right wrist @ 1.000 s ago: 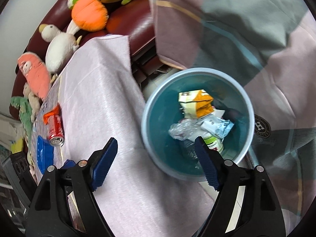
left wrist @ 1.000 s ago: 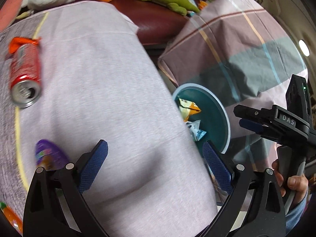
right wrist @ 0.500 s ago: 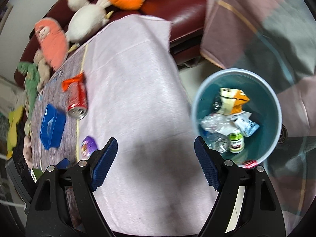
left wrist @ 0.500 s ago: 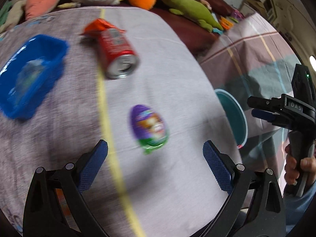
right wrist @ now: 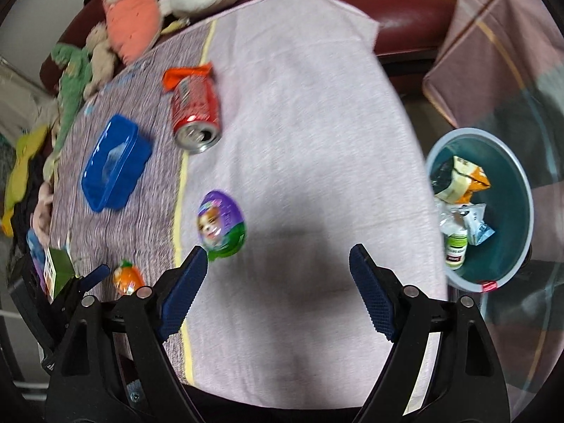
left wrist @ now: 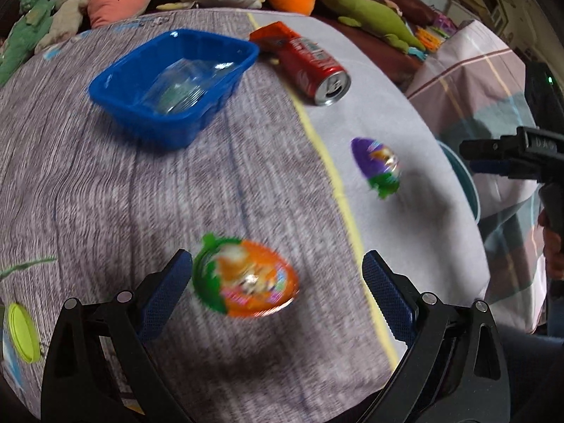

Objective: Collect trash
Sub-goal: 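Grasp the purple chocolate egg with the right gripper while the left gripper grasps the orange egg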

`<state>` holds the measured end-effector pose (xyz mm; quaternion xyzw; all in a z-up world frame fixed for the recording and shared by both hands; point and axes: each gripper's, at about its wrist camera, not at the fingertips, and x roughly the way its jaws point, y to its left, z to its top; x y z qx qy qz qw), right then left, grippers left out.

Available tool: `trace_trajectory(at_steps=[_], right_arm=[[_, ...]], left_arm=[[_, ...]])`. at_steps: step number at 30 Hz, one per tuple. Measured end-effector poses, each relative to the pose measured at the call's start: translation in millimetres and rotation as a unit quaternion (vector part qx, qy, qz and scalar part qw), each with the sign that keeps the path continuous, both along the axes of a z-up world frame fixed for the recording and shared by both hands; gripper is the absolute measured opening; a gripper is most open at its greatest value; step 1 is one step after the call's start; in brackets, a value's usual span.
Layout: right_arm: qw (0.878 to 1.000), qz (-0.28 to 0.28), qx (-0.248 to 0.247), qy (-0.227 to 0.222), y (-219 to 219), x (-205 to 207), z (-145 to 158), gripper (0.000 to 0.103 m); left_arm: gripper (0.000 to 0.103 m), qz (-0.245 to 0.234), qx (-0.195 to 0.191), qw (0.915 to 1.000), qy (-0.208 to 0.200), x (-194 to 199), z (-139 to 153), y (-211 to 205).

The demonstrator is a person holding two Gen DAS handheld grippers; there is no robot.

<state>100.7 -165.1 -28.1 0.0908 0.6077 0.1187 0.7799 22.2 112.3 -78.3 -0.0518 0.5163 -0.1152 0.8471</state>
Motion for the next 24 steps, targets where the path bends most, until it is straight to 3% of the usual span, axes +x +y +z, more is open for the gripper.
trace_trajectory(at_steps=[14, 16, 18, 24], right_arm=[[0.999, 0.033, -0.022, 0.018, 39.6, -7.8, -10.5, 0.079], [0.999, 0.037, -0.024, 0.02, 44.5, -7.9, -12.4, 0.079], [0.999, 0.042, -0.027, 0.02, 48.9, -7.9, -13.2, 0.079], [0.998, 0.051, -0.041, 0.015, 62.0, -3.0, -18.9, 0.079]], left_arm=[[0.096, -0.025, 0.022, 0.9994, -0.007, -10.8, -20.2, 12.2], [0.085, -0.029, 0.031, 0.999, -0.013, -11.3, -21.6, 10.1], [0.067, -0.025, 0.046, 0.9983, -0.025, -12.6, -21.4, 9.3], [0.067, 0.013, -0.019, 0.9993, -0.03, -3.4, -14.1, 31.2]])
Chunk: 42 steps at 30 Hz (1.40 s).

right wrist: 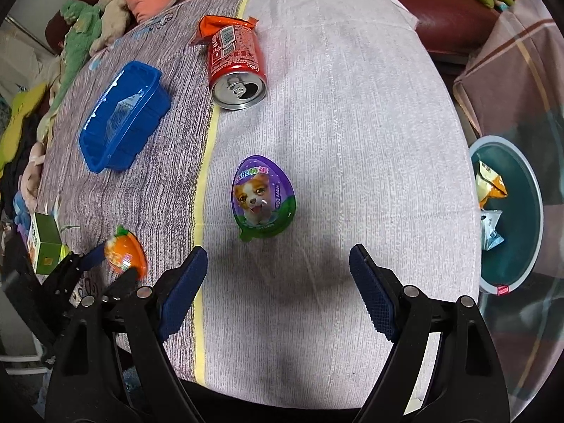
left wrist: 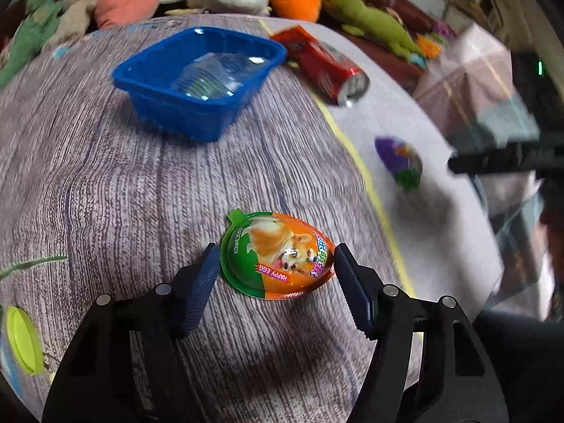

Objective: Collect trash
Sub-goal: 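Grasp the purple chocolate egg with the right gripper while the left gripper grasps the orange egg, then carry both chocolate eggs over the teal bin and open both grippers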

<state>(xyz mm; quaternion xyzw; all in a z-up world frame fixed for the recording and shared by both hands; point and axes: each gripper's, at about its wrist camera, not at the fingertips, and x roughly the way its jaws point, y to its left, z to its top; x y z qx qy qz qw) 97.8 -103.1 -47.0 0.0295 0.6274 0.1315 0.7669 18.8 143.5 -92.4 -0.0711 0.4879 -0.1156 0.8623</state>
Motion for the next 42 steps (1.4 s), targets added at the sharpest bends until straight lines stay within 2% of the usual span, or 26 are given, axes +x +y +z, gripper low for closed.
trace_trajectory(at_steps=[2, 12, 13, 15, 20, 23, 33, 42], right_arm=[[1.0, 0.007, -0.004, -0.004, 6.1, 3.1, -2.4, 0.079], [0.998, 0.042, -0.033, -0.028, 38.5, 22.6, -16.0, 0.078], [0.998, 0.046, -0.037, -0.031, 41.2, 24.2, -17.6, 0.076], [0.997, 0.054, -0.041, -0.031, 45.0, 27.4, -21.8, 0.057], [0.997, 0.057, -0.042, -0.024, 46.2, 34.1, -37.2, 0.056], [0.997, 0.057, -0.045, -0.03, 43.3, 32.6, -42.2, 0.048], [0.998, 0.007, 0.038, -0.059, -6.5, 28.3, 1.4, 0.047], [0.994, -0.042, 0.062, -0.074, -68.3, 17.3, 15.5, 0.048]], left_arm=[[0.067, 0.01, -0.016, 0.9998, -0.003, 3.2, 3.9, 5.8], [0.067, 0.02, -0.041, 0.999, -0.006, 16.6, 13.3, 5.8], [0.067, 0.021, -0.042, 0.9989, -0.005, 18.5, 13.3, 6.3], [0.067, 0.023, -0.043, 0.9988, -0.003, 21.3, 13.2, 7.1], [0.067, 0.028, -0.043, 0.9987, 0.001, 25.3, 13.3, 8.0], [0.067, 0.028, -0.042, 0.9987, 0.003, 27.0, 14.3, 4.9], [0.067, -0.008, -0.032, 0.9994, -0.011, 35.5, 32.4, -37.2], [0.067, -0.054, -0.021, 0.9981, -0.019, 47.0, 46.4, -96.6]])
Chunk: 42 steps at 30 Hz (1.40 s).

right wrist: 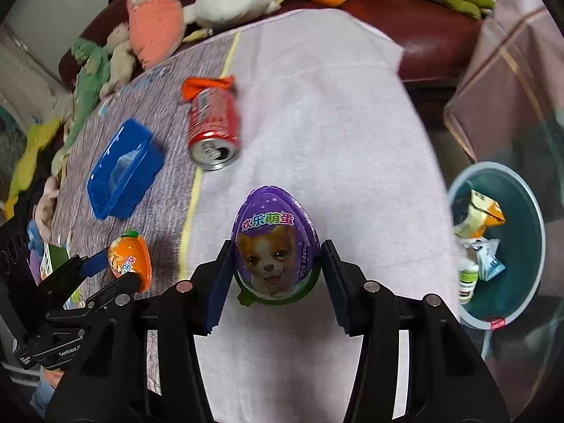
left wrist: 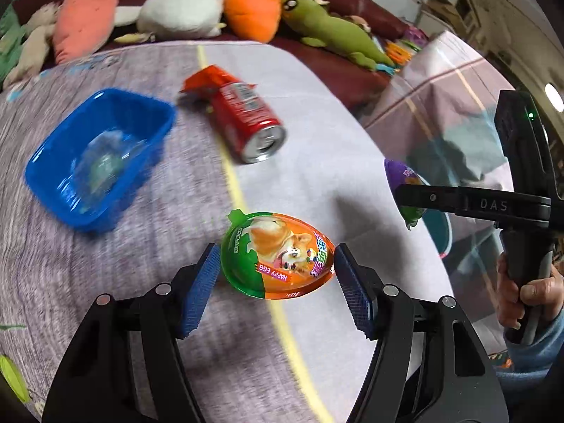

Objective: Collect trash
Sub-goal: 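Carry both chocolate eggs over the teal bin and open both grippers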

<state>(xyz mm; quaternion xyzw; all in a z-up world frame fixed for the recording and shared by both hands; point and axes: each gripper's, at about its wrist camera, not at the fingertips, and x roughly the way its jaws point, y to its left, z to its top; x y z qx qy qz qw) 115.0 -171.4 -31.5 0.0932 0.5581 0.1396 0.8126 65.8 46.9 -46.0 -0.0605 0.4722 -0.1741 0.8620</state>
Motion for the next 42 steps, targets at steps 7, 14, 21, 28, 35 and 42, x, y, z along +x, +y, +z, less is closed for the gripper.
trace_trajectory(at_steps=[7, 14, 21, 28, 35, 42], right_arm=[[0.998, -0.06, 0.021, -0.01, -66.5, -8.8, 5.8, 0.048], [0.988, -0.144, 0.039, -0.035, -152.7, -22.8, 17.0, 0.048], [0.975, -0.216, 0.047, -0.041, -234.1, -37.6, 12.7, 0.048], [0.965, -0.252, 0.067, -0.026, -279.8, -44.3, -10.0, 0.048], [0.96, -0.268, 0.078, -0.013, -302.4, -41.8, -27.5, 0.048], [0.959, -0.273, 0.079, -0.006, -314.2, -35.6, -35.1, 0.048]], left_arm=[[0.067, -0.052, 0.006, 0.9986, 0.001, 12.8, 8.5, -56.5], [0.067, -0.127, 0.006, 0.9919, 0.006, 31.6, 13.8, -137.4], [0.067, -0.195, 0.025, 0.9804, 0.019, 47.7, 3.9, -230.2], [0.067, -0.229, 0.056, 0.9711, 0.041, 62.1, -21.4, -292.1], [0.068, -0.23, 0.072, 0.9687, 0.057, 78.0, -42.8, -322.6], [0.088, -0.218, 0.079, 0.971, 0.058, 89.6, -47.9, -328.6]])
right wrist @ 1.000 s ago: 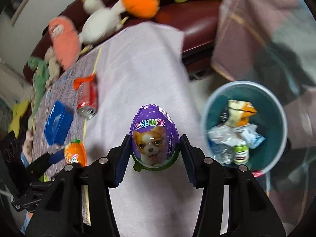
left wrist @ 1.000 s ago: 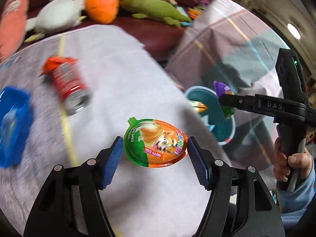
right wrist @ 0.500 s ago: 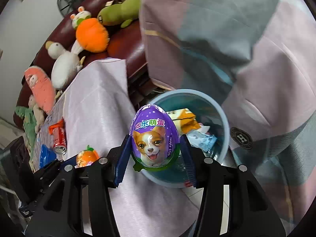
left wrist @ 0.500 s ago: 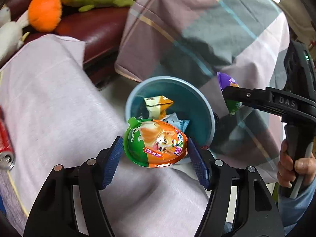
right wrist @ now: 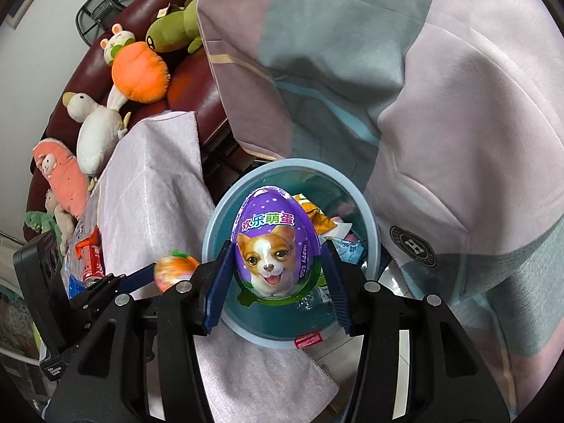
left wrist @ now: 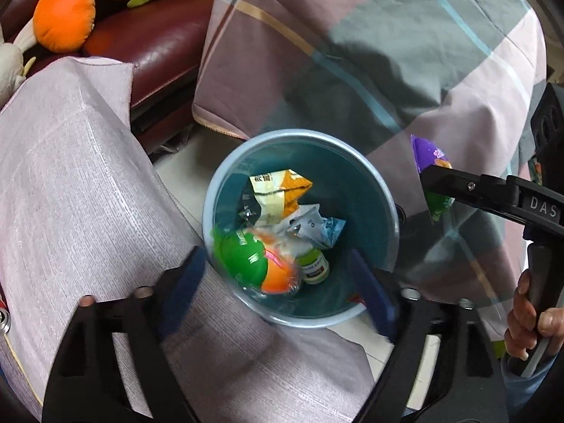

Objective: Collect trash
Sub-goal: 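Carry both chocolate eggs over the teal bin and open both grippers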

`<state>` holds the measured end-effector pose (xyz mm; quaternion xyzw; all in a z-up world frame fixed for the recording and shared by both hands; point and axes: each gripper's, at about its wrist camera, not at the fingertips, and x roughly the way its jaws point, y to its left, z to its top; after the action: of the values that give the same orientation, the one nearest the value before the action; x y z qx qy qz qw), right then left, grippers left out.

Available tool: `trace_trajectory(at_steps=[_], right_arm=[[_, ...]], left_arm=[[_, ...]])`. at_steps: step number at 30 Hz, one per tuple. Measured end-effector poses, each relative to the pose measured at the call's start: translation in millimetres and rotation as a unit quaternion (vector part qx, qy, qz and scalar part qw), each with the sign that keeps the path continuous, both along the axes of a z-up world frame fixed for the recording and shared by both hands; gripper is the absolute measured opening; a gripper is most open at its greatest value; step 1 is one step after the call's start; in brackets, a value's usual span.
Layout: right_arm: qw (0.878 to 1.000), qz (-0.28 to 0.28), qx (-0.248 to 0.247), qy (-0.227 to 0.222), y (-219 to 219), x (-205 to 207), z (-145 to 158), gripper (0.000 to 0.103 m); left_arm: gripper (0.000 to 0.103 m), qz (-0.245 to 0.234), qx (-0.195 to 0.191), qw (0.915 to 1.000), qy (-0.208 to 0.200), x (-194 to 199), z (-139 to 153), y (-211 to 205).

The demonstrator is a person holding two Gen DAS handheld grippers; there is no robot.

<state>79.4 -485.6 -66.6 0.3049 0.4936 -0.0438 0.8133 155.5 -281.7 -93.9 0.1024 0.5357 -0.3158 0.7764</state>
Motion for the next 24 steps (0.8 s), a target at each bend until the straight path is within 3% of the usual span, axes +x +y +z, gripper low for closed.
trace_trajectory(at_steps=[22, 24], right_arm=[[0.999, 0.043, -0.016, 0.027, 32.7, 35.2, -13.3, 0.049], [0.998, 0.049, -0.016, 0.028, 37.9, 38.3, -13.7, 0.059]], left_arm=[[0.094, 0.053, -0.026, 0.9981, 0.019, -1.1, 0.5, 55.8], [0.094, 0.058, -0.03, 0.9977, 0.019, -0.4, 1.7, 61.9]])
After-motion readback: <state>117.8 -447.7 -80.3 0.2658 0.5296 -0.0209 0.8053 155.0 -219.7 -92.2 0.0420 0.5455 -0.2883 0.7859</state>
